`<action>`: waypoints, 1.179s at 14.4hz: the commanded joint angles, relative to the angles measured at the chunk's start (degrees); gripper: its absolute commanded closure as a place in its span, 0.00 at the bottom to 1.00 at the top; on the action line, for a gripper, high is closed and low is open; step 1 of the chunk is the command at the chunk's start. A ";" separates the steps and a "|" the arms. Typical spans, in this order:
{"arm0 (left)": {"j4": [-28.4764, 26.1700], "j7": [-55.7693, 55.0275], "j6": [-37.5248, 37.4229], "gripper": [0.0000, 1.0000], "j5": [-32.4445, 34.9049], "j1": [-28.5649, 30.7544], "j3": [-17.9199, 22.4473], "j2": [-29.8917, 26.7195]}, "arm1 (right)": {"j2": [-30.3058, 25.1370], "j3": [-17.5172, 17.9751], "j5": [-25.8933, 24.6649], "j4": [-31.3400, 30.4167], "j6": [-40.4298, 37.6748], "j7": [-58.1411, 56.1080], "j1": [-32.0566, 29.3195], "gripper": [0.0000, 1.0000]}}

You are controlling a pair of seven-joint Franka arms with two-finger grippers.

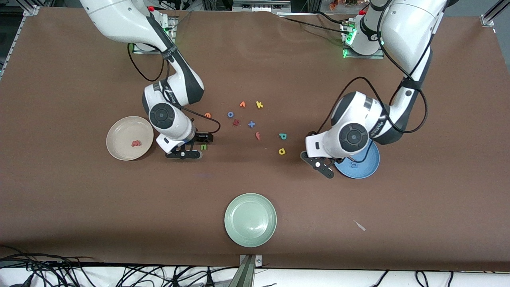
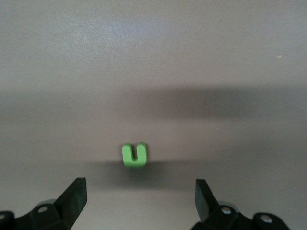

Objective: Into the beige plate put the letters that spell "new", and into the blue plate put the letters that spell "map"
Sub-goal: 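Grasp the green U with the right gripper while the left gripper grasps yellow a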

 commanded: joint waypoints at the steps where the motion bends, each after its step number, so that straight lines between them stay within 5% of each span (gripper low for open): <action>1: 1.88 -20.04 -1.08 0.00 0.21 -1.34 -3.27 -0.04 | 1.66 0.04 0.83 1.94 0.17 0.78 0.07 0.00; 5: 1.88 -39.07 0.23 0.00 1.00 -7.22 -2.76 1.28 | 3.85 0.04 0.31 3.52 0.35 0.34 0.07 0.05; 8: 1.62 -52.16 5.77 0.00 11.69 -9.87 -2.14 1.37 | 4.30 0.04 0.22 3.52 0.26 -0.01 0.51 0.13; 13: 2.14 -48.97 6.04 0.00 12.43 -9.96 -2.31 6.28 | 4.74 0.04 -0.05 3.61 0.26 -2.11 0.51 0.38; 17: 1.88 -45.96 14.28 0.00 12.96 -9.96 -2.23 8.74 | 4.83 0.04 -0.05 3.61 0.43 -3.08 0.42 0.56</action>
